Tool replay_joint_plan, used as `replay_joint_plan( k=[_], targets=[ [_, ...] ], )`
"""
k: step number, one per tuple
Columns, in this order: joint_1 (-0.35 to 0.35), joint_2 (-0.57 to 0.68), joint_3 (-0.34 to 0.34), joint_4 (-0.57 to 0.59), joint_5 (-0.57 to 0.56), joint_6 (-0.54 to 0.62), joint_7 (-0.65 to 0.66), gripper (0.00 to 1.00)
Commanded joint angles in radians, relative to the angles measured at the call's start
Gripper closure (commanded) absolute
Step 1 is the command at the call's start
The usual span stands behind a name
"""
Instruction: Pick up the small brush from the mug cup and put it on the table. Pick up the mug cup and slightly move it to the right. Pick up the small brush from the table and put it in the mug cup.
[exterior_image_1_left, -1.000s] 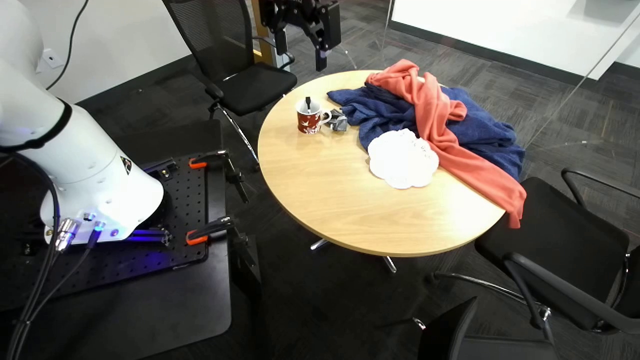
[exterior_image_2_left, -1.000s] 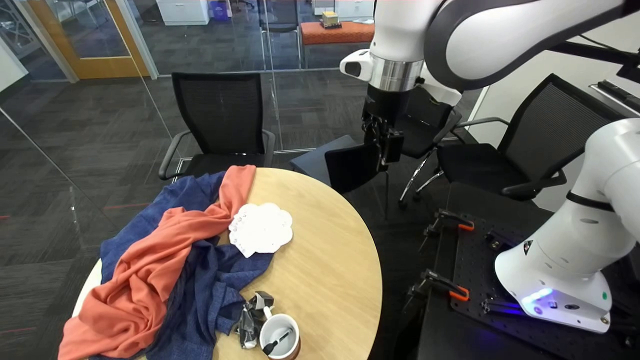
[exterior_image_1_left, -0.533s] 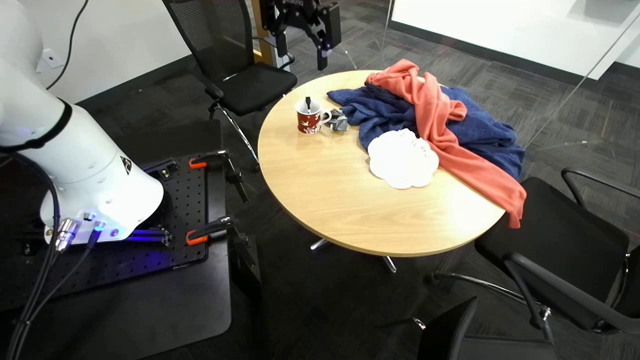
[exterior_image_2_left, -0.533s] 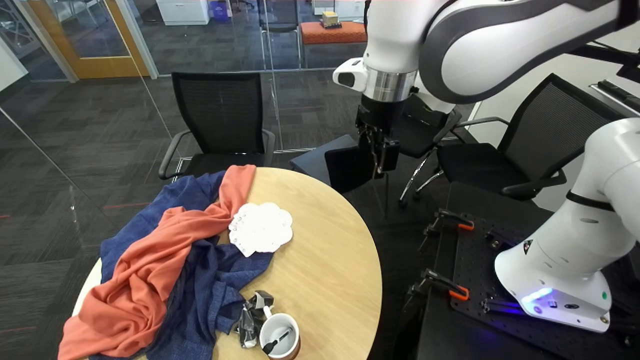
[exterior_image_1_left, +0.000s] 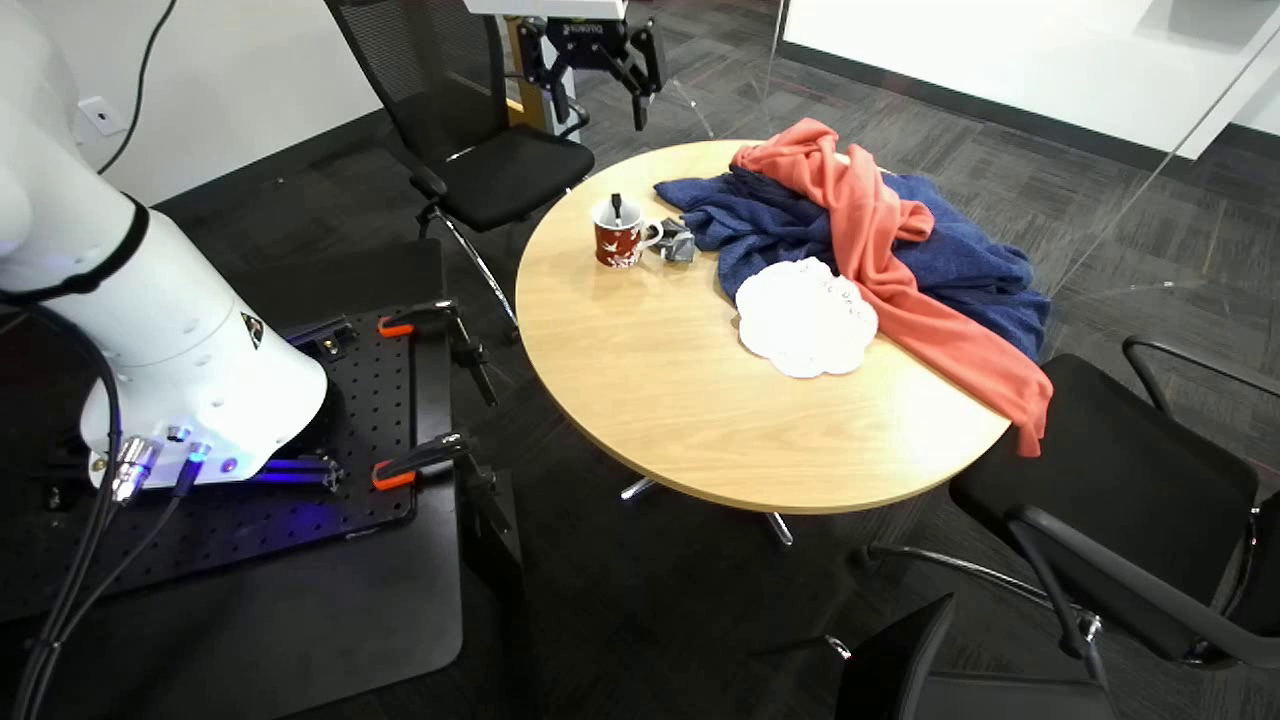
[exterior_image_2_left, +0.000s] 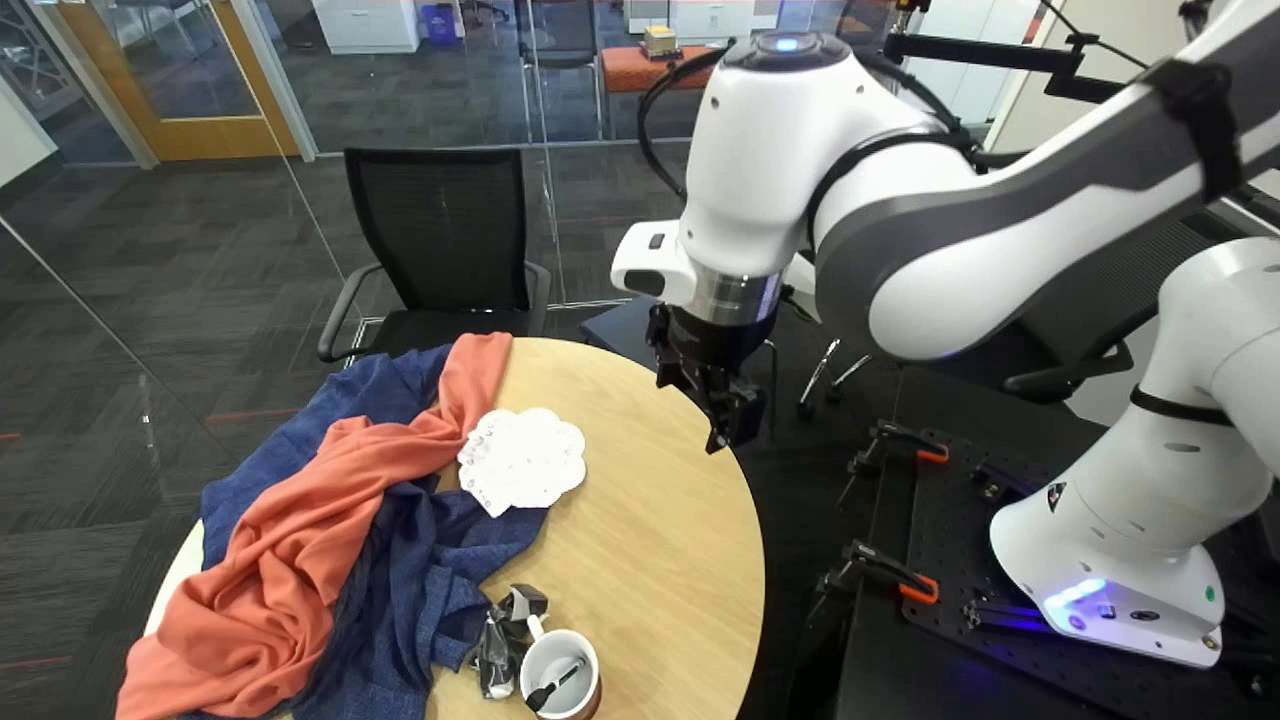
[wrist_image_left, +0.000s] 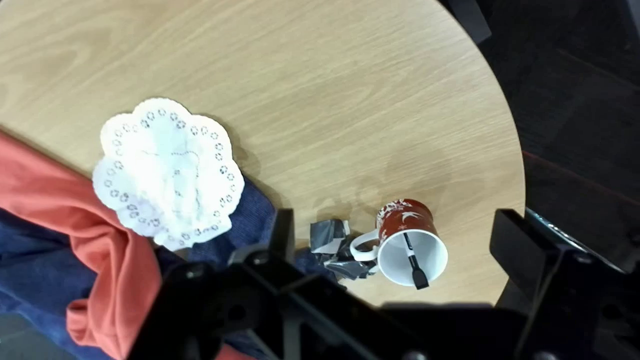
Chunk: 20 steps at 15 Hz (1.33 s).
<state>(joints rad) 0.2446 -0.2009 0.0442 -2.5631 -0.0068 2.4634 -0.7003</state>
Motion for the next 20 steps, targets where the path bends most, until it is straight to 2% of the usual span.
replay_joint_plan(
  k=[1,5,10,14,20],
  targets=[
    [0.042,0.080,0.032,-0.008,0.076,0.126,-0.111,0.00],
    [0.061,0.201,0.093,0.009,0.154,0.257,-0.234,0.00],
    [0.014,0.357,0.192,0.060,0.238,0.406,-0.380,0.00],
    [-0.049,0.493,0.261,0.133,0.182,0.476,-0.349,0.00],
    [-0.122,0.664,0.320,0.255,0.071,0.462,-0.316,0.00]
  ],
)
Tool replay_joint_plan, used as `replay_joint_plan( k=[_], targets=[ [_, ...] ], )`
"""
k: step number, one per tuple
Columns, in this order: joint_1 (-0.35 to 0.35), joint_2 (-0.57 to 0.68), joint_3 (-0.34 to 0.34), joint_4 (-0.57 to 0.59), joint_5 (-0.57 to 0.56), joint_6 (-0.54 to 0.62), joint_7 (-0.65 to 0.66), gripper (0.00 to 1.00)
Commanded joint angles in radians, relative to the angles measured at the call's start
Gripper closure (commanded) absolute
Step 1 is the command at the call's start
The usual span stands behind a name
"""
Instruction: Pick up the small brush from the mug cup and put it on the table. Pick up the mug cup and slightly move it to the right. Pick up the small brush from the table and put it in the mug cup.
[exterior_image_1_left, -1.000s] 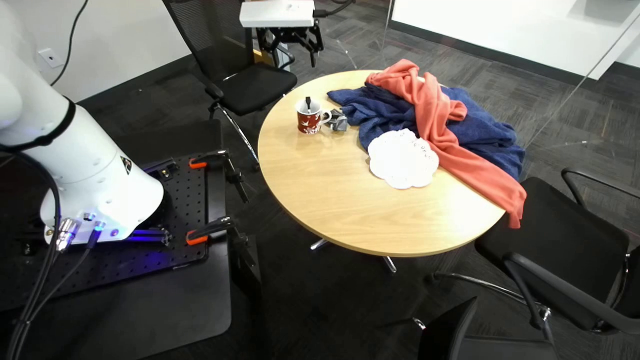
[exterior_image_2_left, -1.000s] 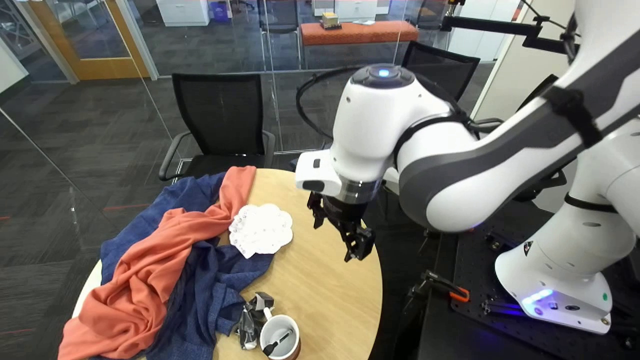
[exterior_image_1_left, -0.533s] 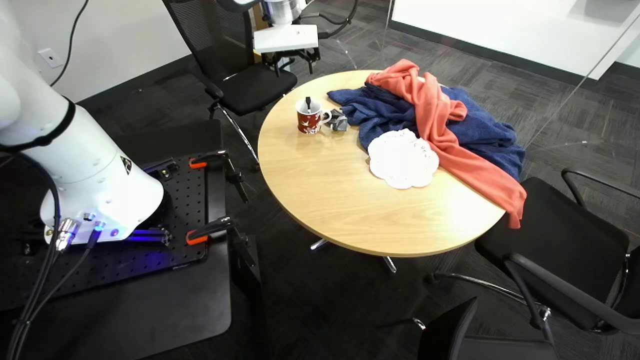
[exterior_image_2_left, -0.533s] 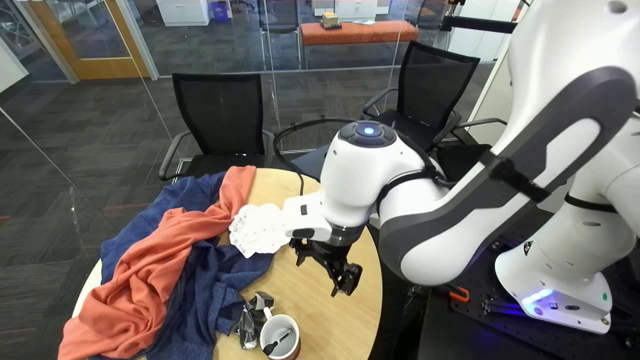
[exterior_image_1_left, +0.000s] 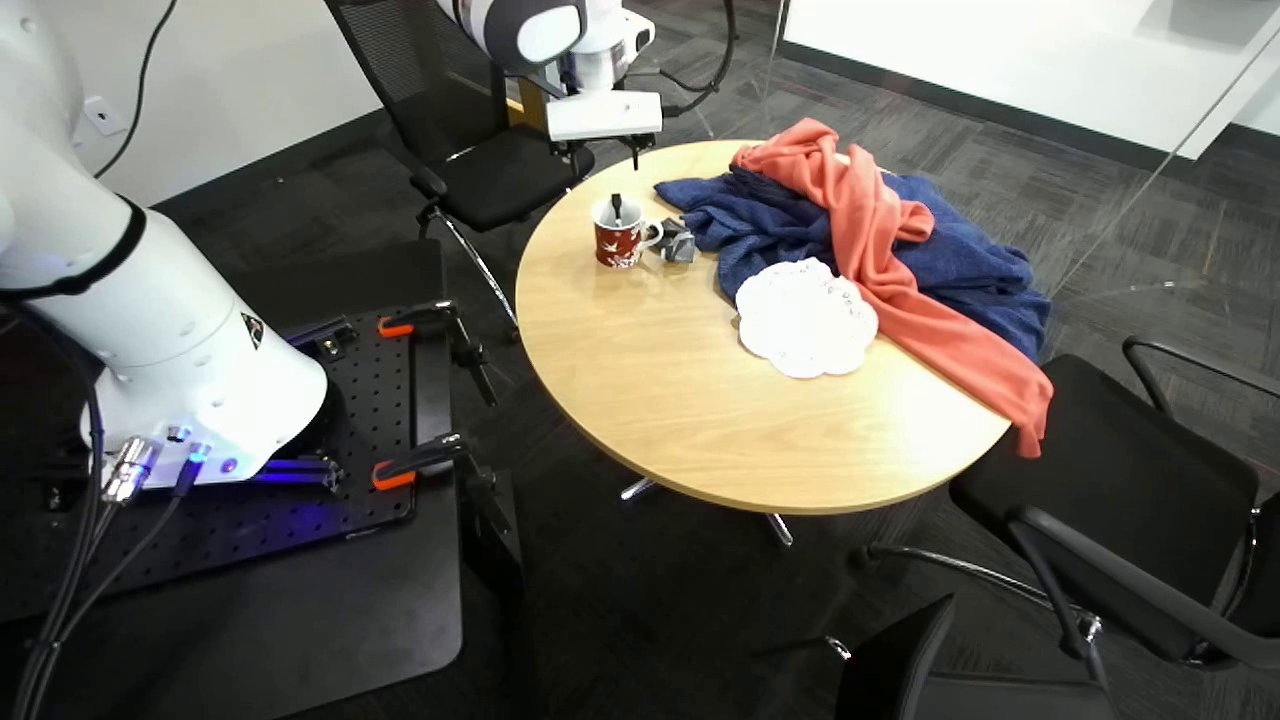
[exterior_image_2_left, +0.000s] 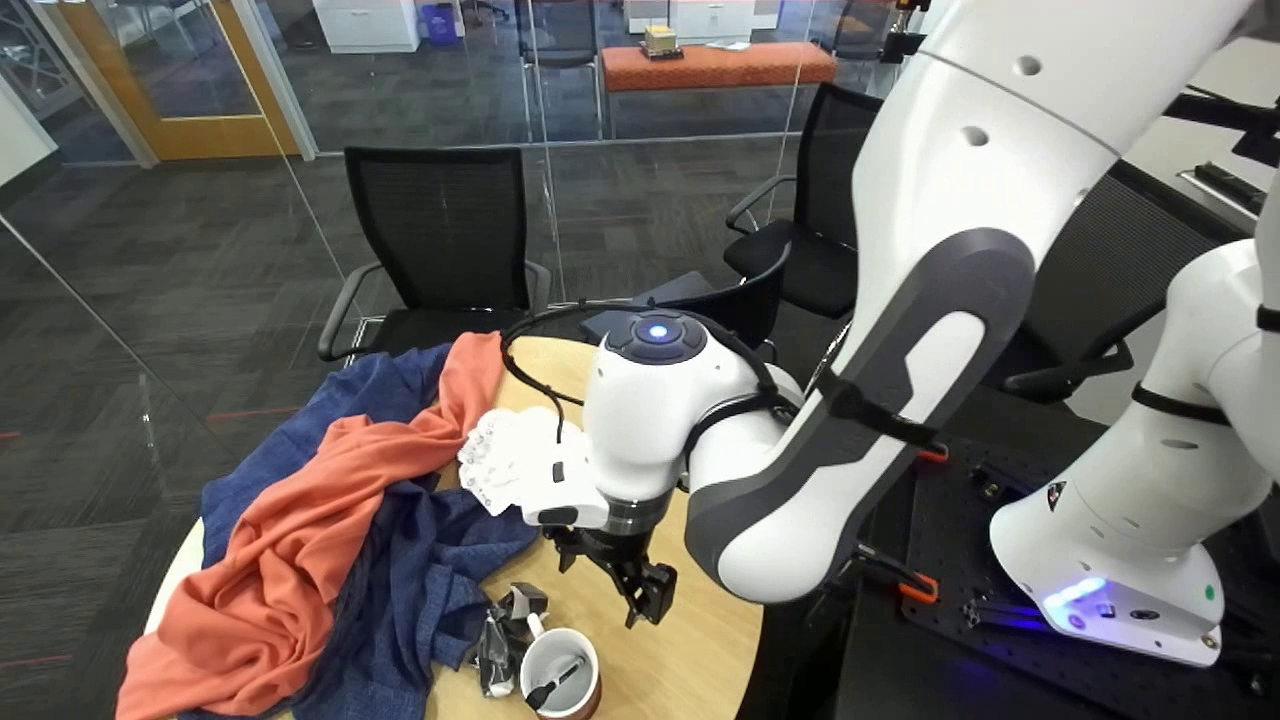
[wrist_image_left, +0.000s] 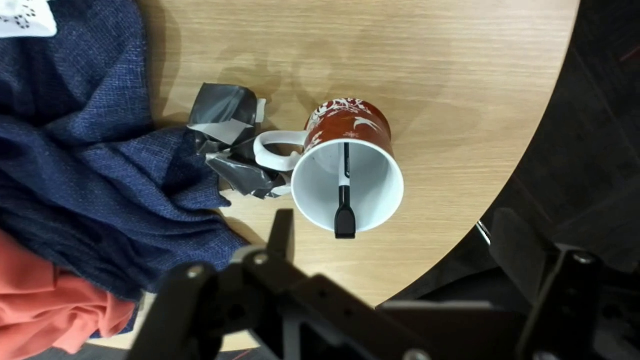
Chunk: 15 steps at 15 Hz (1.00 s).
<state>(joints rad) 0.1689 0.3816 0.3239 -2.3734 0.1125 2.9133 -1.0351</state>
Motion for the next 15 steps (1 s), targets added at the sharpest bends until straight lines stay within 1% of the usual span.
replay_joint_plan(
  k=[1,2,3,5,9,15],
  targets=[
    [-0.059,0.103,0.053,0.081,-0.061,0.004,0.017,0.00],
    [-0.072,0.115,0.065,0.090,-0.069,-0.010,0.017,0.00],
    [-0.065,0.087,0.055,0.057,-0.089,0.001,0.039,0.00],
    [-0.075,0.118,0.065,0.077,-0.098,0.000,0.038,0.00],
    [-0.078,0.124,0.069,0.084,-0.099,0.000,0.037,0.00],
    [-0.081,0.204,0.082,0.127,-0.149,0.004,0.027,0.00]
  ],
)
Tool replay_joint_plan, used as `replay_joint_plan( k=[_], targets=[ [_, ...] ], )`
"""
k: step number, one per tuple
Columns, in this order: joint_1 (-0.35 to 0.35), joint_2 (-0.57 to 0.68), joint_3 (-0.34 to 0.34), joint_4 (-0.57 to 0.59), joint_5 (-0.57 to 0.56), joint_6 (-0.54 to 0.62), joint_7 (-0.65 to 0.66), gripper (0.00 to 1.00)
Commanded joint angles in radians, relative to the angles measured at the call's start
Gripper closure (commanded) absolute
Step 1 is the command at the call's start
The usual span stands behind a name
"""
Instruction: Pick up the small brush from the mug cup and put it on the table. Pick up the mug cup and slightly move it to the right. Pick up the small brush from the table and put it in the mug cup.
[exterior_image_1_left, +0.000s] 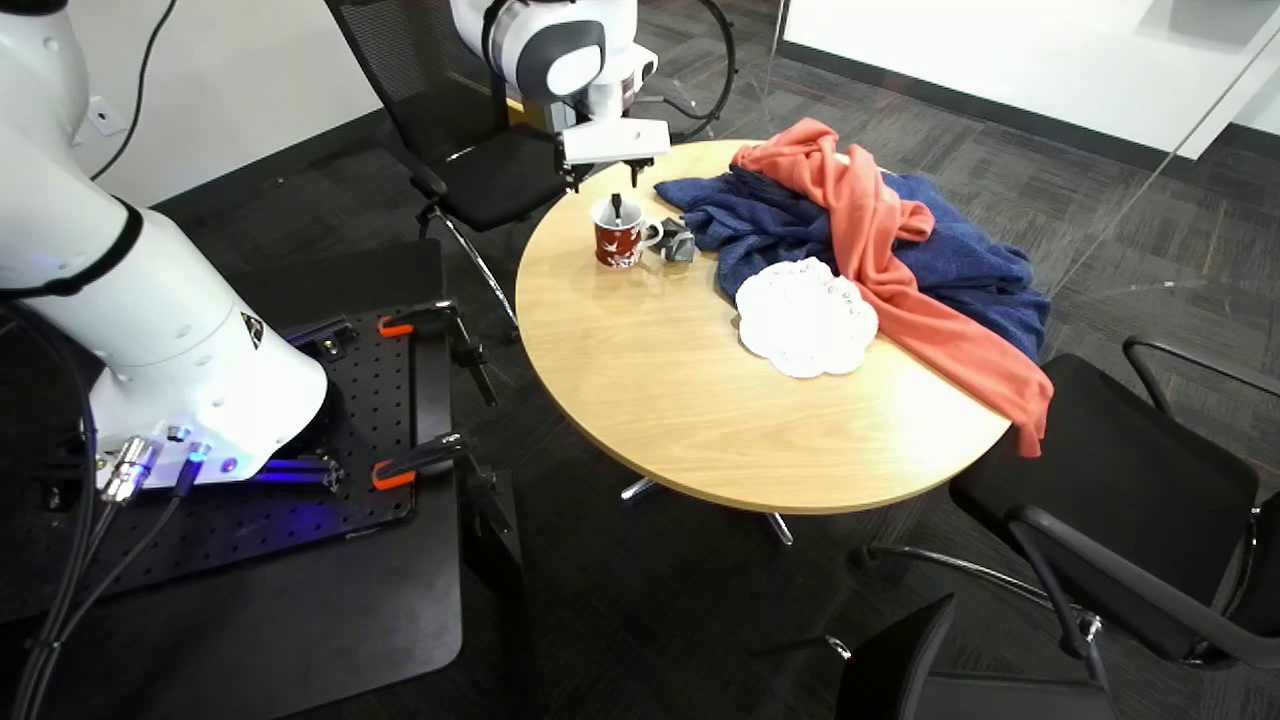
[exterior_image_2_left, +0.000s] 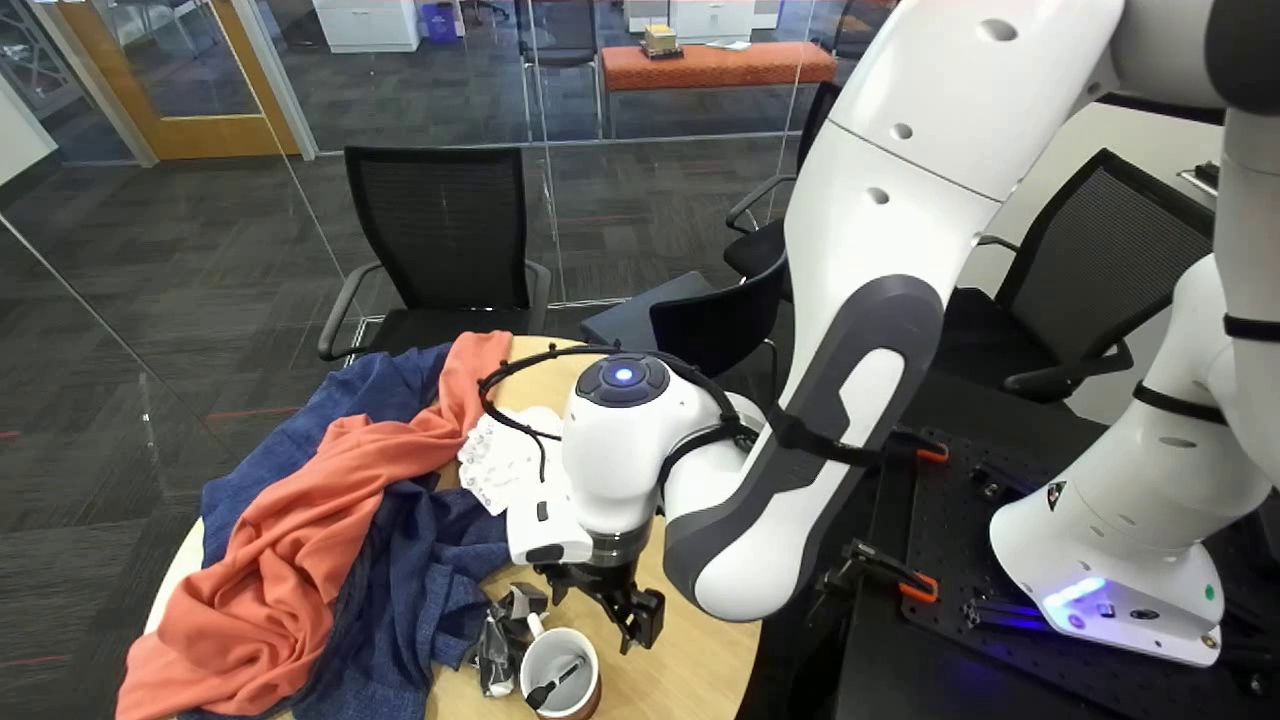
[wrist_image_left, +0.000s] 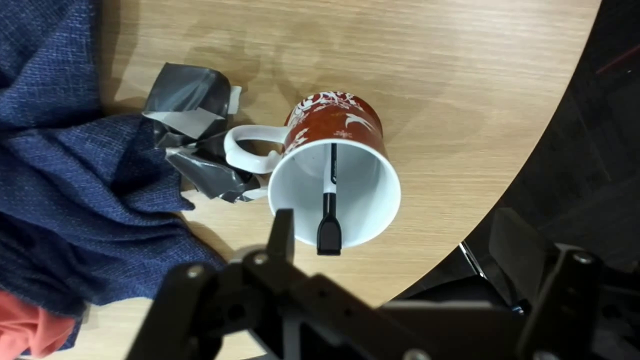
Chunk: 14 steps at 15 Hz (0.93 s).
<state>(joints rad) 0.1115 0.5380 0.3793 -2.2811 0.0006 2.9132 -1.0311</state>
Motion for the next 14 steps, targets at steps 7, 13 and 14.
replay_joint_plan(
  k=[7,13,14],
  targets=[
    [-0.025,0.147,0.045,0.112,-0.067,0.007,0.025,0.19],
    [-0.016,0.215,0.034,0.185,-0.087,0.006,0.029,0.49],
    [-0.011,0.224,0.029,0.196,-0.094,0.006,0.032,0.50]
  ],
)
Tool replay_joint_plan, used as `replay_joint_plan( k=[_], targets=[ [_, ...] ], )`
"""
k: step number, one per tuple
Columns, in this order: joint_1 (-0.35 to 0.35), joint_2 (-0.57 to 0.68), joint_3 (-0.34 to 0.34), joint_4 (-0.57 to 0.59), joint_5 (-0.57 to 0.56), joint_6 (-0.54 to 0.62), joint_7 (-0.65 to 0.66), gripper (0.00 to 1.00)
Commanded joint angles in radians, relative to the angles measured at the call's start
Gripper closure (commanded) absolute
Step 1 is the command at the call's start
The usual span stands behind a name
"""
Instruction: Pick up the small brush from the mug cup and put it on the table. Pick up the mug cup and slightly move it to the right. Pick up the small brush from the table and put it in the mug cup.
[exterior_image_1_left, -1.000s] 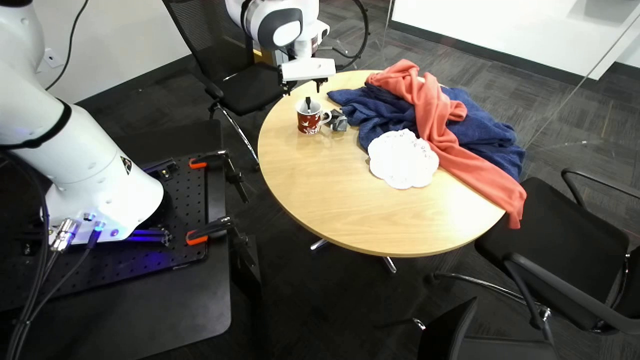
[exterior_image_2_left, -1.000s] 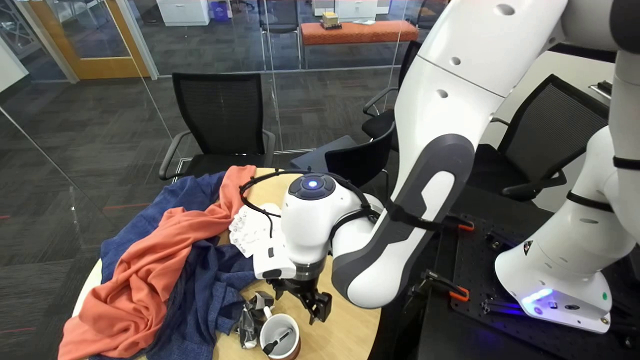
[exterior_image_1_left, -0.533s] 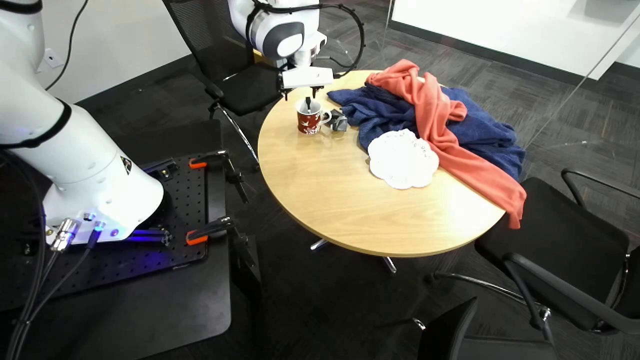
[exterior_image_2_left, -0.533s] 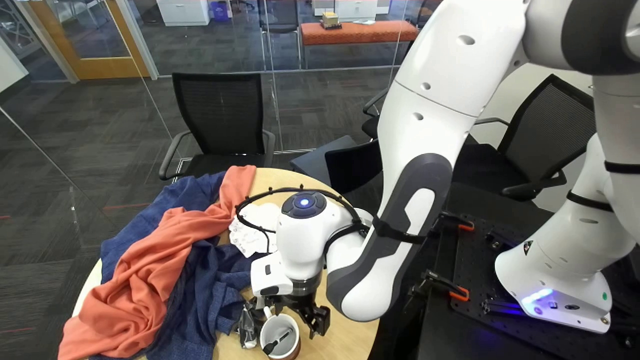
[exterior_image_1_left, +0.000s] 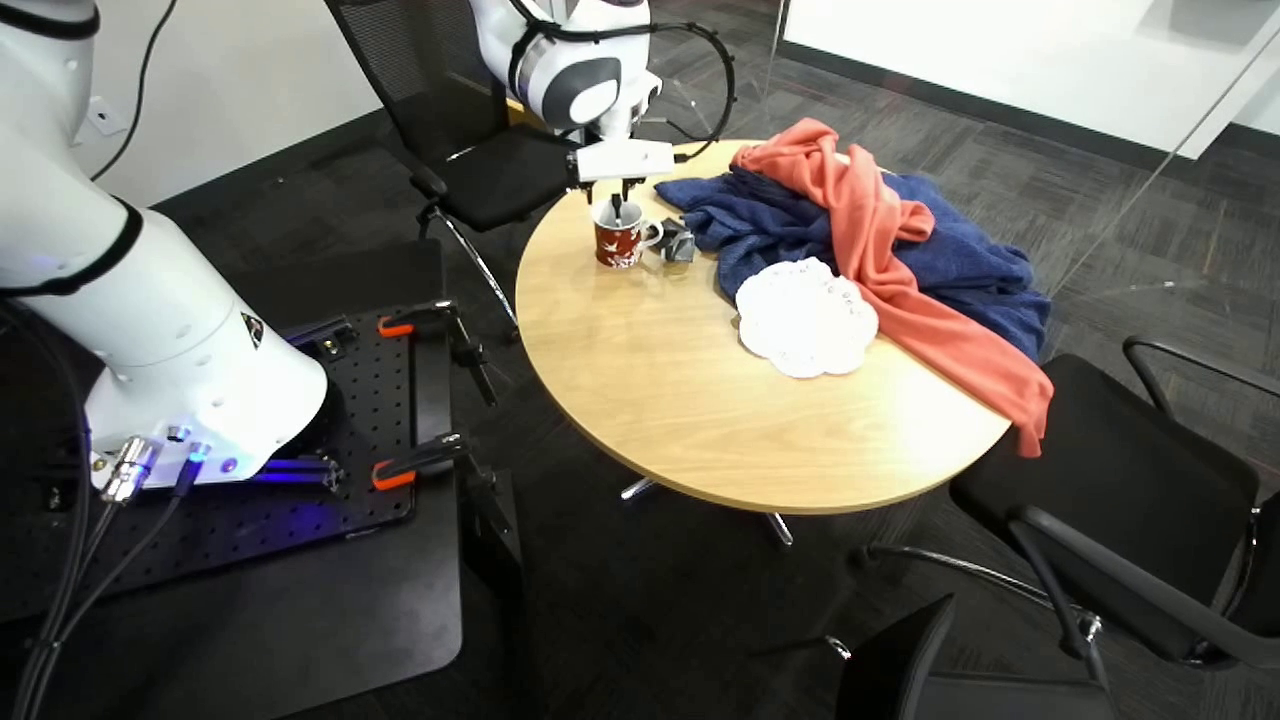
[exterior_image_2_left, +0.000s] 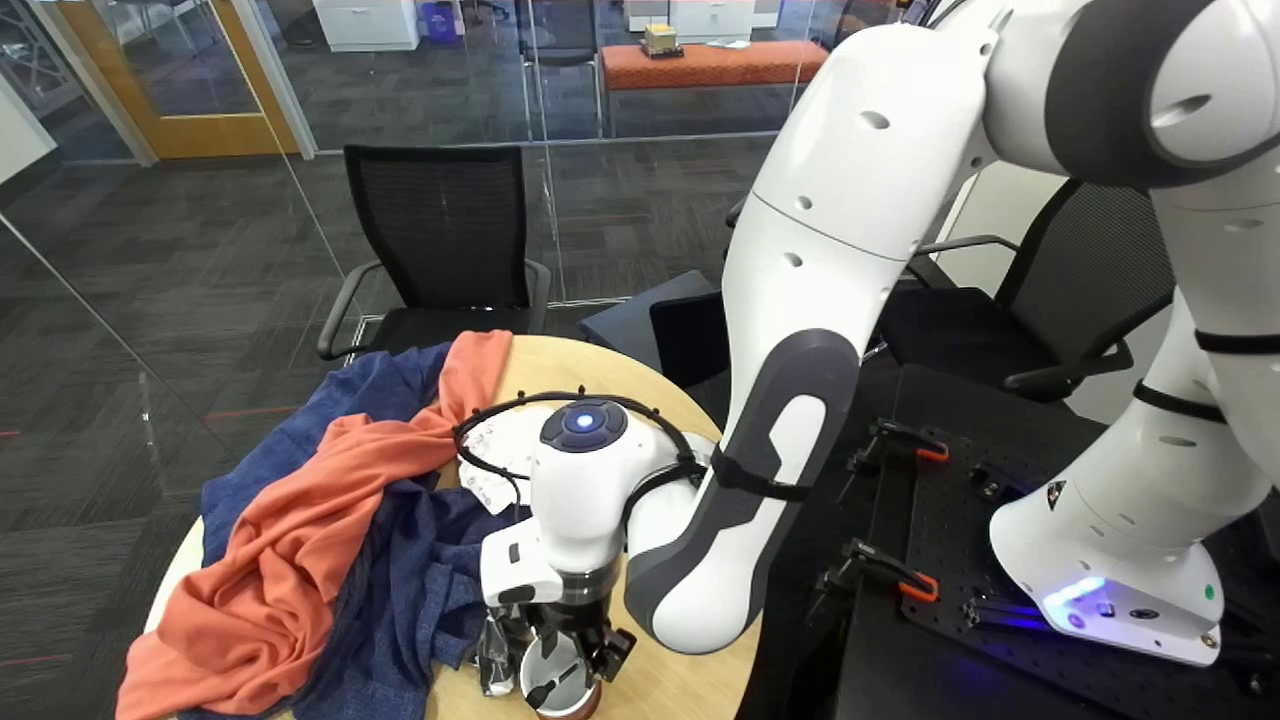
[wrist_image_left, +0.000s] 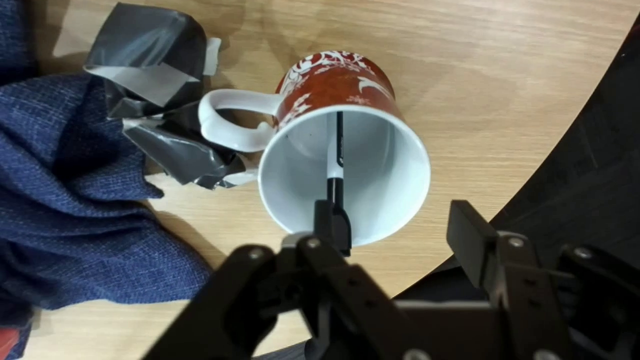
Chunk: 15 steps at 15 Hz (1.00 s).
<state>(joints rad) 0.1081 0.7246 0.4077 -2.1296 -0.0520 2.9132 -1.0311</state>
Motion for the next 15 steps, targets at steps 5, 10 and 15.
replay_joint_plan(
  k=[5,10,15],
  targets=[
    [0.002,0.083,-0.020,0.097,-0.066,0.001,0.040,0.61],
    [0.007,0.130,-0.027,0.146,-0.080,-0.014,0.044,0.55],
    [0.007,0.179,-0.027,0.186,-0.085,-0.026,0.045,0.57]
  ],
)
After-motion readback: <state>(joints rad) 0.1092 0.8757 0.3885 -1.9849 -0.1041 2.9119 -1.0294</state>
